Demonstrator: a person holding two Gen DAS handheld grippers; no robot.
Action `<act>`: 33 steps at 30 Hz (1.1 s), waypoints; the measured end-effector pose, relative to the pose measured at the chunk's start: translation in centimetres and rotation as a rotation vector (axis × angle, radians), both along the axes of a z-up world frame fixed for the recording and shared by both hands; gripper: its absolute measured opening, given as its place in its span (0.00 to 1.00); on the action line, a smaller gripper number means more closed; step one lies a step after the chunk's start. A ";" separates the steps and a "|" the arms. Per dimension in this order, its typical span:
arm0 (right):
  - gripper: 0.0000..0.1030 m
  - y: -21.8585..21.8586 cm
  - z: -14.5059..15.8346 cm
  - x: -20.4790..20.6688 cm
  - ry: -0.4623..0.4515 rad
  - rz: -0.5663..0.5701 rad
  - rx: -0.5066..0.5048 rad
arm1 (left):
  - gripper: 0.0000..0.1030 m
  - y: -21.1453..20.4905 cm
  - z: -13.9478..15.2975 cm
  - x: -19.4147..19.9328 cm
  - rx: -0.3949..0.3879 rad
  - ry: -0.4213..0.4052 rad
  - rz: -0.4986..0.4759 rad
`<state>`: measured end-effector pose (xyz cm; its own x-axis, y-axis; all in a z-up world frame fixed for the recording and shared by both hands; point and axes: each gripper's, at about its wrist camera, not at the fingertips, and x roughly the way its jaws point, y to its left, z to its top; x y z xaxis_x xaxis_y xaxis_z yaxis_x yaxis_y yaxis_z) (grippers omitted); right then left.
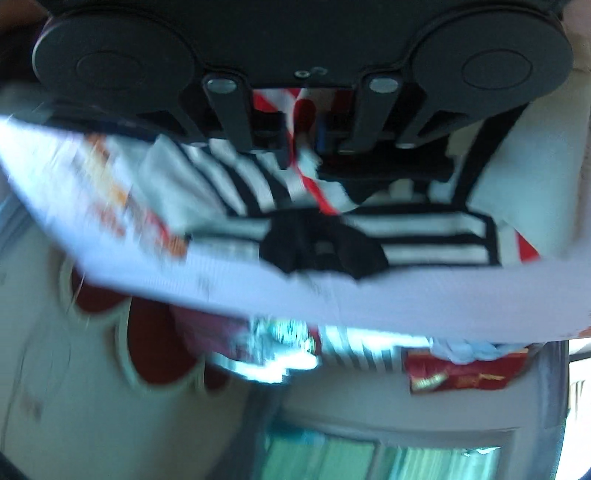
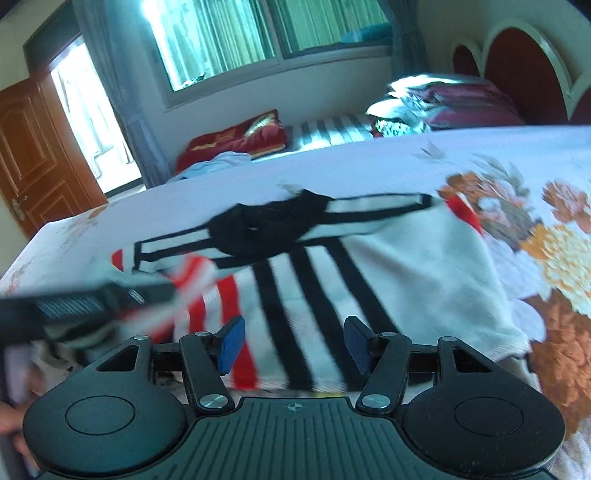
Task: Fold small clothes
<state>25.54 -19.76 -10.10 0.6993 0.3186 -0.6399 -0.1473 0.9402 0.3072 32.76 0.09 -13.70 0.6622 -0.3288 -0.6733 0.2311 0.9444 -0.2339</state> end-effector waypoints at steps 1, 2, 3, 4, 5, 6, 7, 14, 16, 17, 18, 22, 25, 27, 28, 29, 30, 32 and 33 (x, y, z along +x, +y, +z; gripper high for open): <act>0.58 -0.5 -0.1 0.0 0.005 0.003 0.010 | 0.24 -0.4 -0.3 -0.2 0.017 0.009 -0.005; 0.58 -0.8 -0.1 -0.1 0.006 0.009 0.021 | 0.32 0.0 -0.3 -0.5 0.021 0.002 -0.006; 0.58 -1.0 -0.1 -0.2 0.007 0.016 0.031 | 0.48 0.1 0.0 -0.9 0.032 -0.016 0.000; 0.58 -1.0 -0.1 -0.2 0.007 0.024 0.041 | 0.56 0.3 0.4 -1.4 0.046 -0.038 0.012; 0.58 -0.9 -0.1 -0.2 0.008 0.034 0.050 | 0.65 0.8 1.3 -1.4 0.058 -0.063 0.028; 0.58 -0.6 -0.1 -0.1 0.007 0.047 0.057 | 0.69 1.2 2.2 -2.3 0.070 -0.092 0.041; 0.58 -0.2 0.0 -0.2 0.001 0.063 0.064 | 0.69 1.5 2.8 -2.5 0.085 -0.110 0.047; 0.58 5.5 0.3 -0.2 -0.031 0.215 0.040 | 0.73 7.0 4.9 -5.4 0.189 -0.157 0.183; 0.58 7.4 -0.1 0.0 -0.041 0.251 -0.009 | 0.73 9.0 4.3 -6.3 0.229 -0.147 0.229; 0.58 8.3 -0.2 0.0 -0.046 0.265 -0.034 | 0.73 9.8 3.9 -6.7 0.250 -0.141 0.248; 0.58 9.1 -0.5 0.1 -0.055 0.278 -0.057 | 0.73 10.5 3.5 -7.2 0.266 -0.133 0.266; 0.58 11.6 -1.3 0.8 -0.093 0.296 -0.180 | 0.70 12.1 1.1 -7.9 0.312 -0.081 0.291; 0.57 12.1 -1.6 1.6 -0.100 0.290 -0.191 | 0.64 12.1 0.0 -7.4 0.306 -0.068 0.296; 0.57 11.8 -1.5 2.1 -0.102 0.275 -0.175 | 0.64 11.6 -0.4 -6.6 0.311 -0.078 0.291; 0.57 11.6 -1.3 2.3 -0.104 0.267 -0.168 | 0.64 11.3 -0.6 -6.2 0.316 -0.082 0.288; 0.56 11.3 -1.1 2.4 -0.108 0.258 -0.159 | 0.62 11.2 -0.8 -5.8 0.317 -0.085 0.287; 0.40 11.0 -0.7 2.4 -0.114 0.250 -0.150 | 0.59 11.1 -1.0 -5.4 0.315 -0.085 0.287; 0.15 10.5 -0.3 3.0 -0.097 0.233 -0.131 | 0.51 11.1 -1.4 -4.8 0.307 -0.079 0.291; 0.13 10.1 -0.2 3.2 -0.092 0.222 -0.116 | 0.45 11.1 -1.6 -4.5 0.308 -0.075 0.292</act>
